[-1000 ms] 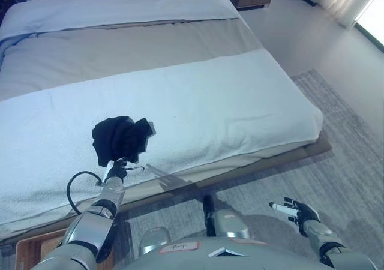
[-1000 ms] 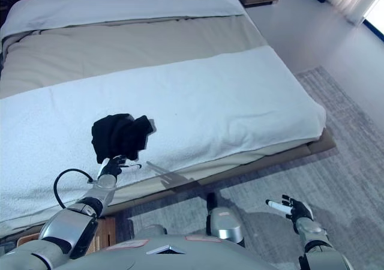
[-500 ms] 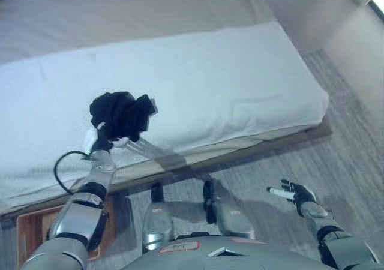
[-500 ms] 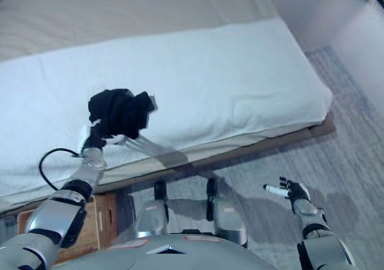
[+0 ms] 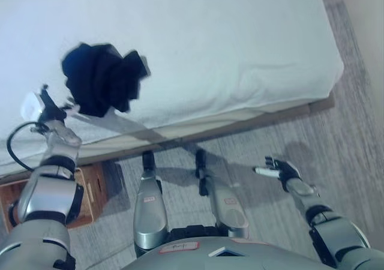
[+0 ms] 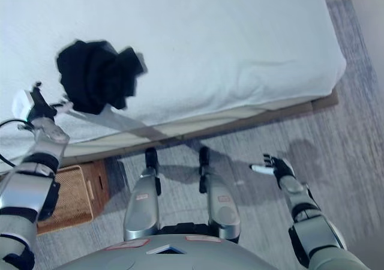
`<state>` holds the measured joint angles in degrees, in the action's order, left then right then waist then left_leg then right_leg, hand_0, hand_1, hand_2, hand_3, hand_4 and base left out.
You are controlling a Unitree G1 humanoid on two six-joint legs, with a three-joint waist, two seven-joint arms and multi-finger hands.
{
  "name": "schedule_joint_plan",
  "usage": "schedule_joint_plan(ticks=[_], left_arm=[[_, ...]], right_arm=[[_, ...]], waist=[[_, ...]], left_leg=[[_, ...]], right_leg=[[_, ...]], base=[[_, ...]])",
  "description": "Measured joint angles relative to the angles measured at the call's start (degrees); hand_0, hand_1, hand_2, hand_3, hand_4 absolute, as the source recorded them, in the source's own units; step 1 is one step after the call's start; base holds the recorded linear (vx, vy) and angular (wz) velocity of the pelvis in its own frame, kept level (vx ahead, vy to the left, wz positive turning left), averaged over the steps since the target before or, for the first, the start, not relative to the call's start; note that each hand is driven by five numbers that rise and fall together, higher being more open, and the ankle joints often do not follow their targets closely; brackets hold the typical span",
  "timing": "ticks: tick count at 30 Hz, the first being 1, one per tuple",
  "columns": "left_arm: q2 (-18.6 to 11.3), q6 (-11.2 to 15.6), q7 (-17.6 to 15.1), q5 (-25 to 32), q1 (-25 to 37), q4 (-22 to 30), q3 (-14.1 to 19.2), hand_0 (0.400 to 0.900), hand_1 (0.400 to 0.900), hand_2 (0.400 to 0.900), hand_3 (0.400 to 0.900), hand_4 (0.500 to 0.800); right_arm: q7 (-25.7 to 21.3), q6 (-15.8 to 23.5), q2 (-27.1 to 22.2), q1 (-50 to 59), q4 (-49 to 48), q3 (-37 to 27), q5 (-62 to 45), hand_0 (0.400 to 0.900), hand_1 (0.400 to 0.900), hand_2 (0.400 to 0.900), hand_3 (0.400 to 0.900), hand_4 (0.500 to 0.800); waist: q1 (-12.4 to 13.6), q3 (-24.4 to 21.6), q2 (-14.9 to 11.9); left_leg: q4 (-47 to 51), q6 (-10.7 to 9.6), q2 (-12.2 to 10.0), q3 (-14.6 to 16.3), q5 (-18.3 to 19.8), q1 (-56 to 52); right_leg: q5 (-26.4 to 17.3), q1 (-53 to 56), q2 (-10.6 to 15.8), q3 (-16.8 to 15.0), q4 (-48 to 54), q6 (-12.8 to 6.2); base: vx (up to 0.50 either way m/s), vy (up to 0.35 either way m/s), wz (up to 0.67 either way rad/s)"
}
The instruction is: Put the clothes on the bed into the basket.
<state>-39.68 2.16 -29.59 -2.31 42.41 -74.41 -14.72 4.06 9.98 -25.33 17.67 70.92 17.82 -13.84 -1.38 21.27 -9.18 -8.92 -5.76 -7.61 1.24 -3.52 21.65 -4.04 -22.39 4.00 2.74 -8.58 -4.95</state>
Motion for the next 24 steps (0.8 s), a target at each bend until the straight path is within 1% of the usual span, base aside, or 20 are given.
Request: schedule_joint_plan(ticks=[2,4,6,8,9,12,15,16,18,19,20,24], left_arm=[[-0.49,0.01,0.01,0.77,3.89,-0.09,-1.68,0.9,0.9,0.9,0.9,0.8],[-0.93,0.04,0.0,0.97,6.66,-0.44,-3.14,0.9,0.9,0.9,0.9,0.8],[-1.16,0.09,0.01,1.06,8.89,-1.28,-4.7,0.9,0.9,0.9,0.9,0.8],[-1.52,0.12,0.0,1.42,10.35,-1.62,-5.48,0.9,0.9,0.9,0.9,0.8],[-1.88,0.03,-0.04,2.27,11.9,-2.19,-6.27,0.9,0.9,0.9,0.9,0.8],[-3.37,0.11,-0.12,3.43,13.65,-2.83,-6.32,0.9,0.9,0.9,0.9,0.8],[-3.7,0.12,-0.21,5.31,15.18,-3.38,-6.33,0.9,0.9,0.9,0.9,0.8],[-3.73,0.11,-0.28,5.52,15.54,-3.39,-6.33,0.8,0.8,0.8,0.8,0.74],[-3.82,0.27,-0.26,6.26,16.54,-3.42,-6.31,0.484,0.484,0.484,0.484,0.551],[-3.91,0.4,-0.22,6.85,16.69,-3.45,-6.32,0.418,0.418,0.418,0.418,0.511],[-4.4,0.52,0.05,7.73,17.01,-3.56,-6.27,0.4,0.4,0.4,0.4,0.5],[-6.14,0.56,0.16,7.79,17.8,-4.42,-6.26,0.4,0.4,0.4,0.4,0.5]], right_arm=[[-0.06,0.65,0.21,1.62,-1.27,0.05,-0.13,0.9,0.9,0.9,0.9,0.8],[-0.17,0.76,0.7,3.33,-1.36,0.81,-0.96,0.9,0.9,0.9,0.9,0.8],[-0.41,0.81,0.81,4.17,-1.86,1.98,-1.85,0.9,0.9,0.9,0.9,0.8],[-0.68,0.86,0.87,4.6,-2.49,2.35,-2.12,0.9,0.9,0.9,0.9,0.8],[-0.97,1.16,0.96,5.0,-2.69,2.61,-2.26,0.9,0.9,0.9,0.9,0.8],[-1.34,1.92,0.91,5.78,-4.7,2.74,-2.67,0.9,0.9,0.9,0.9,0.8],[-1.48,2.09,0.81,6.11,-6.15,2.76,-3.79,0.9,0.9,0.9,0.9,0.8],[-1.48,2.08,0.82,6.21,-6.17,2.76,-3.81,0.9,0.9,0.9,0.9,0.8],[-1.65,2.08,0.74,6.21,-6.31,2.75,-3.89,0.9,0.9,0.9,0.9,0.8],[-1.71,2.08,0.75,6.22,-6.31,2.75,-3.91,0.9,0.9,0.9,0.9,0.8],[-1.75,2.08,0.75,6.21,-6.32,2.76,-3.92,0.9,0.9,0.9,0.9,0.8],[-1.78,2.05,0.72,6.2,-7.19,2.76,-3.92,0.9,0.9,0.9,0.9,0.8]], waist=[[-0.14,1.8,-0.85],[-0.91,2.94,-1.53],[-1.53,3.09,-1.52],[-1.88,3.18,-1.5],[-2.13,3.21,-1.5],[-3.19,3.22,-1.53],[-3.31,3.23,-1.54],[-3.31,3.23,-1.54],[-3.36,3.23,-1.54],[-3.38,3.23,-1.54],[-3.5,3.22,-1.54],[-4.77,3.16,-1.59]], left_leg=[[-0.96,-0.06,-0.02,-0.16,-0.06,1.64],[-1.56,-0.06,-0.02,-0.26,-0.08,2.81],[-1.96,-0.08,-0.02,-0.64,-0.07,4.6],[-2.24,-0.08,-0.07,-0.88,-0.06,6.01],[-2.71,-0.09,-0.04,-1.04,-0.06,7.36],[-3.54,-0.22,-0.16,-1.13,0.04,10.14],[-4.7,-0.4,-0.29,-1.0,0.19,12.44],[-4.97,-0.39,-0.3,-1.03,0.19,12.94],[-5.37,-0.41,-0.31,-1.09,0.23,14.35],[-5.51,-0.41,-0.3,-1.09,0.23,14.64],[-6.13,-0.39,-0.28,-1.06,0.3,15.45],[-6.72,-0.45,-0.06,-1.01,0.73,16.81]], right_leg=[[-0.39,-1.23,-0.02,0.08,-0.25,0.29],[-0.56,-2.37,-0.02,0.17,-0.74,0.31],[-0.56,-3.96,0.02,0.38,-1.02,0.31],[-0.56,-5.39,-0.04,0.36,-1.28,0.31],[-0.56,-6.8,-0.05,0.45,-1.91,0.31],[-0.54,-9.62,-0.15,0.48,-2.88,0.3],[-0.53,-11.96,-0.28,0.02,-3.71,0.29],[-0.53,-12.45,-0.28,-0.01,-3.94,0.29],[-0.34,-13.78,-0.23,-0.08,-4.08,0.06],[-0.35,-14.01,-0.22,-0.13,-4.12,0.06],[-0.35,-14.59,-0.23,-0.3,-4.22,0.06],[-0.36,-15.81,-0.04,-0.56,-4.43,0.05]], base=[[-0.1,0.004,0.0],[-0.12,0.004,0.01],[-0.09,0.001,0.0],[-0.08,-0.001,0.0],[-0.08,-0.003,-0.01],[-0.05,-0.004,-0.06],[-0.01,0.001,-0.01],[0.0,0.033,0.01],[0.0,0.014,-0.02],[0.01,0.028,-0.07],[0.01,0.025,-0.06],[0.01,0.012,-0.03]])
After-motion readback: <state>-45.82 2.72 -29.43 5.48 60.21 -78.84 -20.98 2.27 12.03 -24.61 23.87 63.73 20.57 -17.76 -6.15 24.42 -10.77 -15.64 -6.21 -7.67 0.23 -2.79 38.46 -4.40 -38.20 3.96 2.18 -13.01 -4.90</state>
